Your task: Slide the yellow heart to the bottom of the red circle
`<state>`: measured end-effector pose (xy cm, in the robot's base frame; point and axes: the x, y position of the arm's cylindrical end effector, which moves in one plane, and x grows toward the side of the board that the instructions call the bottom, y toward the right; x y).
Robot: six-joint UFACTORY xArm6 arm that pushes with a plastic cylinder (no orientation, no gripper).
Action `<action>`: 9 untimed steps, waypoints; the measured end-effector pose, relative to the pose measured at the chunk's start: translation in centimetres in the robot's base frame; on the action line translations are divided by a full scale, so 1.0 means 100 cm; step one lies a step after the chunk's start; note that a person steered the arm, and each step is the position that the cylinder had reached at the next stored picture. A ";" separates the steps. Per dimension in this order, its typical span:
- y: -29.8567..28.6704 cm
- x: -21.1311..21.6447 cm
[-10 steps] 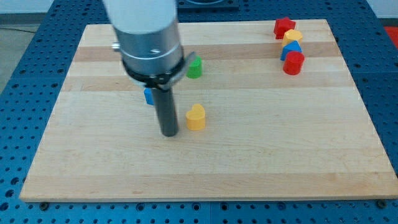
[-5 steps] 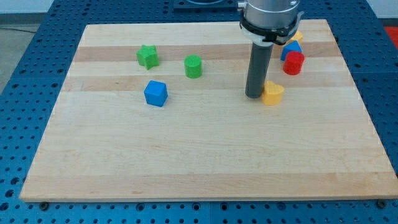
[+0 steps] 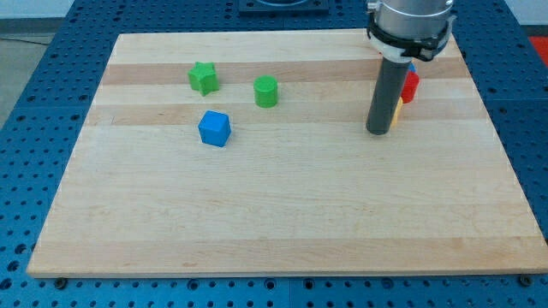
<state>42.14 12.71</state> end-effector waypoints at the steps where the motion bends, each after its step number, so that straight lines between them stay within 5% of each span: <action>1: -0.002 -0.002; 7: 0.025 -0.024; 9: -0.045 0.021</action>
